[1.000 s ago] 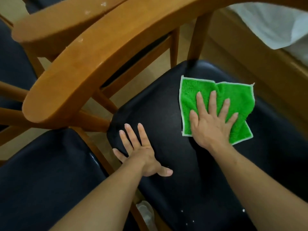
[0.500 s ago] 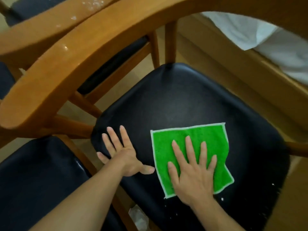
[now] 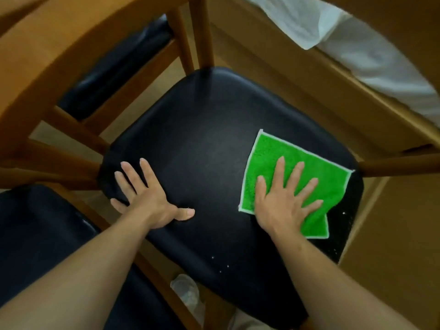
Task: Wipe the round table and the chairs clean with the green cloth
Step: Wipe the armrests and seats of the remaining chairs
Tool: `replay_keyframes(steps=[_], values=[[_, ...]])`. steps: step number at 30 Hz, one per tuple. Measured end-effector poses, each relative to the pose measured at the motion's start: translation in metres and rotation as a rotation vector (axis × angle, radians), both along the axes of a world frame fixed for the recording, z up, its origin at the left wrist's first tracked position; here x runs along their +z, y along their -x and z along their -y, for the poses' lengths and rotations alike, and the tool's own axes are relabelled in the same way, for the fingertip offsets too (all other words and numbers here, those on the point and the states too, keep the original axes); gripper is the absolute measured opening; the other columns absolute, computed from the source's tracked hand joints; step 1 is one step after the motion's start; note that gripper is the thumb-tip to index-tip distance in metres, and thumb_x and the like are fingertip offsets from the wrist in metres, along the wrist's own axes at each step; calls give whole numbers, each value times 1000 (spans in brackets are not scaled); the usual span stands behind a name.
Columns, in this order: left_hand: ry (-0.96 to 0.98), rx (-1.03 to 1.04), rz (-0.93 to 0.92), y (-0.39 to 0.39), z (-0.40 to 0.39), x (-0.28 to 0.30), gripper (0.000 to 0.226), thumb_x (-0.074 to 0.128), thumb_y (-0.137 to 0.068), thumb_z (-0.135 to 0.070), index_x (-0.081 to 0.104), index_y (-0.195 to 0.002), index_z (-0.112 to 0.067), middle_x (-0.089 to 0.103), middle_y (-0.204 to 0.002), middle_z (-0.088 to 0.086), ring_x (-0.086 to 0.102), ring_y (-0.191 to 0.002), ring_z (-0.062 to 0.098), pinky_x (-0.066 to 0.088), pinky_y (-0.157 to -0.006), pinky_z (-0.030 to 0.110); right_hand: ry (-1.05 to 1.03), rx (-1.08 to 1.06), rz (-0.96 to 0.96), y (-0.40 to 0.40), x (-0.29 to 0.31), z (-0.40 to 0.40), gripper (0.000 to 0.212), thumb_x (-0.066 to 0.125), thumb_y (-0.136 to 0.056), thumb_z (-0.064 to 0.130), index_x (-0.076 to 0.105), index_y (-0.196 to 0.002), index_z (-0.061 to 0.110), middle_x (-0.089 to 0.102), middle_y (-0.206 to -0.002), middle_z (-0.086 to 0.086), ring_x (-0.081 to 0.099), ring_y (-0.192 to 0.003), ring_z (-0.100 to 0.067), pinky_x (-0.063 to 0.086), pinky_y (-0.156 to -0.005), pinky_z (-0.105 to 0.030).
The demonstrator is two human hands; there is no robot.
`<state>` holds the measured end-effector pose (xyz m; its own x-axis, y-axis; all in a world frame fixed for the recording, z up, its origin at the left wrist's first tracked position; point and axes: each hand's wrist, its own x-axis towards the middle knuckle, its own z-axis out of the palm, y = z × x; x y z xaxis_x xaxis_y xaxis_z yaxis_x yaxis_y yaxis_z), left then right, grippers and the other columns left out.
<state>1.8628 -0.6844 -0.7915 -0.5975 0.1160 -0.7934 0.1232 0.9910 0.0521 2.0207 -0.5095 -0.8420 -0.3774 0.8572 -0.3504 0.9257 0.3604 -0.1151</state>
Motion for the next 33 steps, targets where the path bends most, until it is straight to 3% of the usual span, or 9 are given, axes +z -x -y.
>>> replay_keyframes(steps=[4, 7, 9, 10, 13, 15, 21, 30, 33], values=[[-66, -4, -147, -14, 4, -3, 147, 77, -59, -69, -35, -142, -23, -42, -150, 12, -29, -142, 33, -3, -115, 56, 50, 54, 28, -23, 8, 108, 74, 9, -87, 67, -25, -146, 37, -18, -160, -8, -16, -141, -48, -3, -103, -75], [-235, -63, -289, -38, 13, -7, 122, 72, -73, -59, -12, -152, -20, -22, -158, 11, -15, -146, 31, 4, -115, 56, 98, 177, -2, -34, 24, 162, 73, 34, -85, 61, 30, -150, 29, 23, -157, -16, 23, -137, -55, 19, -97, -79], [-320, -54, -344, -60, 17, -7, 101, 64, -84, -49, -1, -154, -18, -14, -160, 12, -10, -147, 30, 6, -117, 54, 92, 174, -20, -39, 24, 163, 68, 38, -84, 61, 39, -146, 32, 31, -155, -12, 31, -135, -53, 24, -94, -78], [-344, -51, -349, -70, 18, -6, 93, 61, -87, -46, 2, -154, -17, -11, -160, 13, -9, -147, 29, 6, -117, 53, 90, 145, -35, -39, 21, 154, 67, 34, -86, 61, 32, -148, 37, 24, -158, -8, 26, -138, -52, 20, -97, -78], [-387, -118, -333, -89, 16, -1, 81, 53, -92, -45, 9, -154, -15, -9, -161, 13, -9, -147, 27, 6, -117, 51, 66, -10, -49, -33, 5, 107, 68, 13, -87, 67, -15, -146, 48, -20, -159, 5, -13, -143, -45, -7, -102, -75], [-427, -142, -313, -93, 12, 4, 78, 48, -94, -46, 9, -154, -16, -10, -161, 12, -11, -147, 24, 4, -118, 47, 42, -148, -72, -27, -3, 57, 67, 9, -87, 67, -14, -147, 47, -18, -160, 6, -17, -143, -43, -10, -102, -73], [-519, -125, -222, -103, 5, 16, 68, 41, -97, -48, 12, -153, -22, -10, -161, 2, -13, -146, 18, 5, -117, 40, -88, -403, -77, -49, -4, -73, 67, 14, -88, 64, 7, -151, 43, 1, -163, 6, 3, -146, -39, 7, -107, -68], [-454, -114, -170, -95, 28, 15, 61, 38, -102, -26, 9, -155, -19, -12, -161, 7, -14, -147, 18, 2, -119, 40, -9, -545, 0, -68, 7, 43, 63, 10, -95, 58, -7, -151, 37, -12, -162, 5, -6, -145, -42, 7, -104, -74], [-462, 29, -168, -90, 31, 15, 61, 39, -101, -22, 9, -155, -17, -11, -162, 7, -10, -148, 20, 8, -120, 41, 55, -429, 63, -62, 8, 120, 71, 3, -90, 60, -10, -152, 29, -14, -161, -6, -9, -143, -47, 7, -103, -76]])
